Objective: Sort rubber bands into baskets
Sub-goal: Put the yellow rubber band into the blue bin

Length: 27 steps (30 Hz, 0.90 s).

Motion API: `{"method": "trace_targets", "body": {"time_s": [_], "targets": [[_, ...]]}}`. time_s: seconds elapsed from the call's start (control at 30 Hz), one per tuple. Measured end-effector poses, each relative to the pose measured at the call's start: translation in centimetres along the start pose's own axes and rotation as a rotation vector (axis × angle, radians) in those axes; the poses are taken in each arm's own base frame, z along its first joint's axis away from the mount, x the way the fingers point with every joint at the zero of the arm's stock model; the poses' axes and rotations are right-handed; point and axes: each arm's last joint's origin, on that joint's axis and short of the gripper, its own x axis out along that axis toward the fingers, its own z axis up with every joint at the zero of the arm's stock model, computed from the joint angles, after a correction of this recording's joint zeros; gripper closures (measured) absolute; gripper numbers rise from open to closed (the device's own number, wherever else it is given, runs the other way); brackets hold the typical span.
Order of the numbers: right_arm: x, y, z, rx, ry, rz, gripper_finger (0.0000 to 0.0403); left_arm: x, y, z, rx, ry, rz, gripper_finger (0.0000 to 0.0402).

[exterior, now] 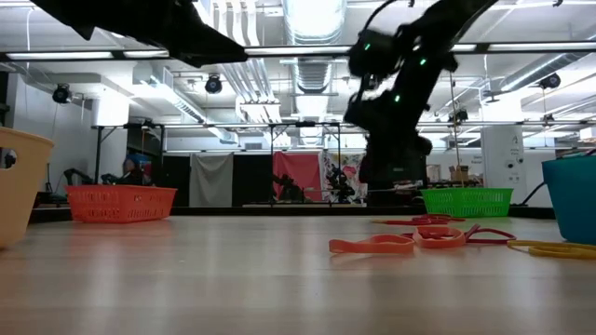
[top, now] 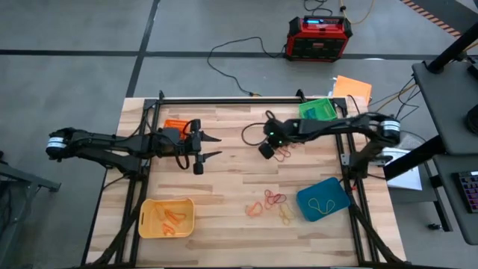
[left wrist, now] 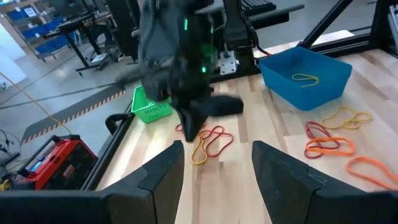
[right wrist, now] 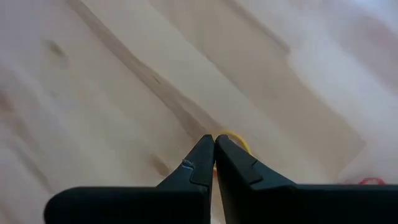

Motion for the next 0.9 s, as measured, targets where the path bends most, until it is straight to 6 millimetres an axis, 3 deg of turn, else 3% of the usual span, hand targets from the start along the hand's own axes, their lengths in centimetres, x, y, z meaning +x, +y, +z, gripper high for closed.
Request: {"method": "trace_targets", "body": {"time_s": [0.2, 0.37, 0.73, 0.9], "targets": [[3.3, 0.8, 0.7, -0.068, 0.204, -0.104, 0.0394, 0.0, 0.0, 0.1, 0.006, -0.006, 0.006, 0.0228], [5.0, 1.1, 1.3, -0.112, 0.277, -0.124, 0.0384, 0.0, 0.0, 0.1, 0.011, -0.006, 0.006, 0.0228], [5.6, 1.0, 1.6, -0.117, 0.32, -0.052, 0.0276, 0.0, 0.0, 0.1, 0.024, -0.009, 0.007, 0.0228], [6.8, 1.1, 1.3, -0.116, 0.324, -0.057, 0.0252, 0.0, 0.0, 0.1, 0.024, -0.009, 0.007, 0.0228]]}}
